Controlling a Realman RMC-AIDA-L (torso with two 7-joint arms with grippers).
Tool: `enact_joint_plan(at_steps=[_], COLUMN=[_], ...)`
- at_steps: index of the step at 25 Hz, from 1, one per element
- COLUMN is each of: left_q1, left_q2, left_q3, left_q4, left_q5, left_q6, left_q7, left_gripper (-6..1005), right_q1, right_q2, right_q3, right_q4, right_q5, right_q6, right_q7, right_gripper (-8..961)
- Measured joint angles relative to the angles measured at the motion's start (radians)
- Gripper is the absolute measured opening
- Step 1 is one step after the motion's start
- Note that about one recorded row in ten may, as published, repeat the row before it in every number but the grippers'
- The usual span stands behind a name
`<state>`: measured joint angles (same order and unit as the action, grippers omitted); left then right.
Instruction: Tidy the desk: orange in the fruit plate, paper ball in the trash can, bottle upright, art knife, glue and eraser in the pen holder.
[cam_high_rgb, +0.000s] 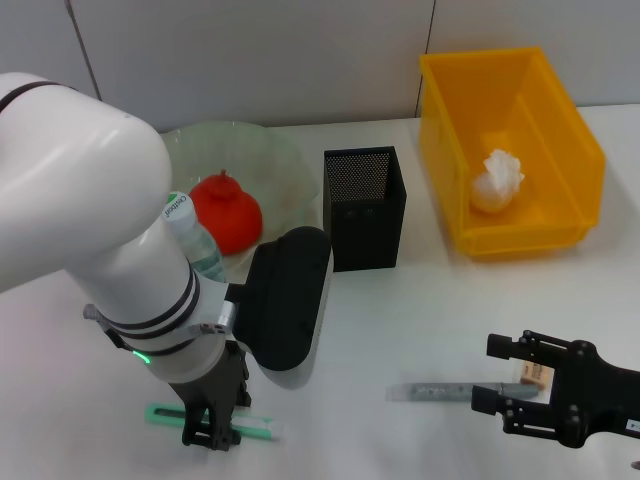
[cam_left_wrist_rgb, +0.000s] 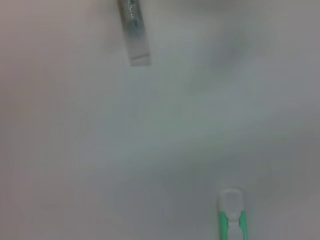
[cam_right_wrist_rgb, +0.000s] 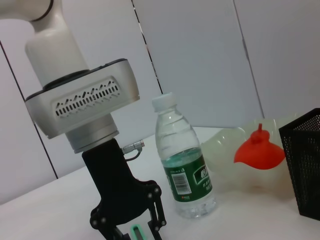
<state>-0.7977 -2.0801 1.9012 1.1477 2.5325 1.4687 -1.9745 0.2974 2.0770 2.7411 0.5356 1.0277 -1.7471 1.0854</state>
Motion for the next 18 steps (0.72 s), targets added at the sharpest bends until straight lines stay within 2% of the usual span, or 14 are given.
enact_joint_plan(at_steps=[13,17,18], left_q1=[-0.001,-0.002,-0.001], left_q2=[0.000,0.000,0.000], left_q3=[0.034,0.029,0.028], left_q4=[-0.010,0.006,0.010], left_q5=[0.002,0.004,0.003], left_q6=[-0.028,-0.029,-0.028], left_q7=[0.012,0.012,0.012], left_gripper=[300,187,187], right_q1=[0.000,-0.001,-0.002], right_q2=[0.000,0.000,0.000], right_q3=[0.000,0.000,0.000], right_q4=[-0.001,-0.002,-0.004], right_q5=[0.000,0.000,0.000], right_q6=[0.021,0.022,0.023], right_q7=[0.010,0.010,0.010], right_gripper=[771,771,771])
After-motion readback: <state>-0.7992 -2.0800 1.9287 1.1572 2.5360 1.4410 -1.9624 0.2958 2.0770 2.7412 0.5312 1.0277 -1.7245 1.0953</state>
